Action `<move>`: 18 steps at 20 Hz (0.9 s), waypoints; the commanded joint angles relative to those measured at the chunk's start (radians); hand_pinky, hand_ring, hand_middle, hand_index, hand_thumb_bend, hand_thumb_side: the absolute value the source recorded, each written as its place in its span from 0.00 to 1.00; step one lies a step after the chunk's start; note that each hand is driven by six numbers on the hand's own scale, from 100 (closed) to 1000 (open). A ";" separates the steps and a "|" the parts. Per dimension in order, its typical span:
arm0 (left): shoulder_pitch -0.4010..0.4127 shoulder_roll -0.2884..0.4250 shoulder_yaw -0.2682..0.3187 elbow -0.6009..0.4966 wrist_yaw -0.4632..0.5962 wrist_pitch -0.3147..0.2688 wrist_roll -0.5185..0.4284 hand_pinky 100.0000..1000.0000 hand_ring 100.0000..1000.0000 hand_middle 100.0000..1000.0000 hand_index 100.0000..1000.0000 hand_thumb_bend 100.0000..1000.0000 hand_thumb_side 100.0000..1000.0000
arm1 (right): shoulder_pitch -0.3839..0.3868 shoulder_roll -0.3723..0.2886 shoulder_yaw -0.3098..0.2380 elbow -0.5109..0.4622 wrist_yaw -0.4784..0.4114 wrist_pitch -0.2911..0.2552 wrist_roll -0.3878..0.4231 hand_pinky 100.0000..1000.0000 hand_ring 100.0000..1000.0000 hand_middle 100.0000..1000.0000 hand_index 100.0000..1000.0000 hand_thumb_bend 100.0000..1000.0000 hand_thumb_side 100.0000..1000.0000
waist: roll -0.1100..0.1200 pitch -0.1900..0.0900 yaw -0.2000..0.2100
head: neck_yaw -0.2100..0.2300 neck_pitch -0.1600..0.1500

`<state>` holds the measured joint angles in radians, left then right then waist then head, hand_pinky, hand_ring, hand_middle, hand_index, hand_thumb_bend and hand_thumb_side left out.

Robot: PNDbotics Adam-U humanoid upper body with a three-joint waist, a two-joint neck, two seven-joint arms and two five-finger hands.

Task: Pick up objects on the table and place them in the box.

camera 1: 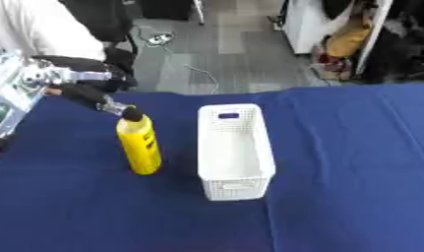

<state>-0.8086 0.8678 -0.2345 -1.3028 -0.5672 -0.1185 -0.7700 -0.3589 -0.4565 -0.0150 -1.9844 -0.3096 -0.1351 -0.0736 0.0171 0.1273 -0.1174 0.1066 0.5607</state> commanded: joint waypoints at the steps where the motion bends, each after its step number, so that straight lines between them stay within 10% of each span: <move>1: -0.025 0.016 0.008 0.012 -0.013 -0.005 -0.013 0.89 0.89 0.92 0.99 1.00 0.95 | -0.014 -0.009 -0.006 -0.016 -0.003 0.002 0.003 0.38 0.50 0.51 0.87 0.03 0.89 | 0.001 -0.011 -0.001 | 0.008 0.004; 18: -0.027 0.002 -0.004 0.056 -0.028 -0.026 -0.099 0.91 0.89 0.92 0.99 1.00 0.79 | -0.015 -0.009 -0.005 -0.016 -0.009 0.002 0.009 0.38 0.50 0.51 0.87 0.02 0.89 | 0.000 -0.009 -0.004 | 0.006 0.012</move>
<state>-0.8200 0.8555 -0.2412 -1.2435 -0.5893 -0.1433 -0.8636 -0.3590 -0.4563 -0.0149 -1.9844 -0.3149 -0.1323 -0.0686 0.0171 0.1297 -0.1205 0.1066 0.5697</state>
